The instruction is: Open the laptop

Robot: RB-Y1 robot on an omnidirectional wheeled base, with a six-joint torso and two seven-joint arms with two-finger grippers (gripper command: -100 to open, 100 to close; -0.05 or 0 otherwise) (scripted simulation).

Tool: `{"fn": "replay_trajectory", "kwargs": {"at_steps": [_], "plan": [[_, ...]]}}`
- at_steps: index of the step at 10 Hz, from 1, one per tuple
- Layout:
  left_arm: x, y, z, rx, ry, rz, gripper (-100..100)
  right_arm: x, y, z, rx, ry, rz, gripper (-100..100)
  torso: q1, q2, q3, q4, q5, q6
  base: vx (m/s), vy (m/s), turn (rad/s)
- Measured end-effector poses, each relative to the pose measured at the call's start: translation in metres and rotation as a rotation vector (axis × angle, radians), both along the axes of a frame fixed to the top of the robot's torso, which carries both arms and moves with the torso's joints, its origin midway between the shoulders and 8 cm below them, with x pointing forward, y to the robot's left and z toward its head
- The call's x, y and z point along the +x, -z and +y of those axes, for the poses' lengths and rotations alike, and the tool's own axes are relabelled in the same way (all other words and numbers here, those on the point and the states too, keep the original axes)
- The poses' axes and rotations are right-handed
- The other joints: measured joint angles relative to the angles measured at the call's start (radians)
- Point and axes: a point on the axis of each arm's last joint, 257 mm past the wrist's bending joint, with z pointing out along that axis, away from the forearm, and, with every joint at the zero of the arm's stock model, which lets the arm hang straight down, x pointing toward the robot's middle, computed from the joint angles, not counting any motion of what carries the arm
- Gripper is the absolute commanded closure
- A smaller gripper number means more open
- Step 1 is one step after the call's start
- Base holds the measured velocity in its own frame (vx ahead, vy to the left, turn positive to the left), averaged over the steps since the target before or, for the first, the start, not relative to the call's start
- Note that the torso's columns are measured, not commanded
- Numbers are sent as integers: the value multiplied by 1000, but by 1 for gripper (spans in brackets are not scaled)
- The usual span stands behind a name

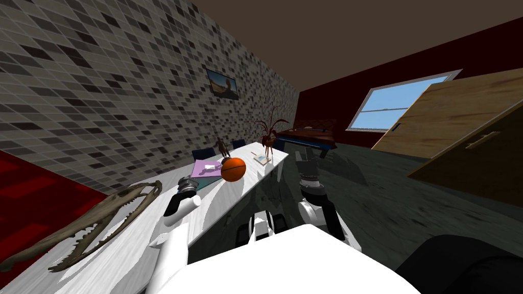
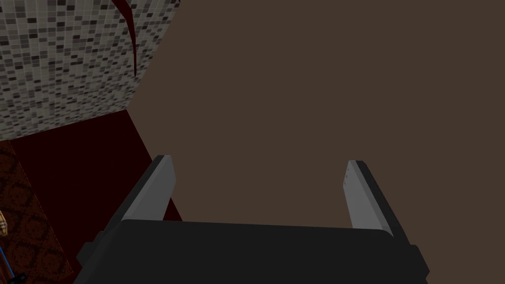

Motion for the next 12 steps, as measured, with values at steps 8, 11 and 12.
{"fn": "replay_trajectory", "kwargs": {"at_steps": [8,11,12], "plan": [[4,-21,2,-52,1,-31,-100,0,0,0,0,0,0,0,-1,3,2,2,-1,-3,-12,-4,-12],[6,-36,8,-54,-2,-28,-100,0,0,0,0,0,0,0,-3,4,2,2,-2,-3,-7,-7,-7],[5,-35,8,-56,-3,-25,0,0,0,0,0,0,0,0,-2,3,2,2,-1,-3,0,0,0]]}}
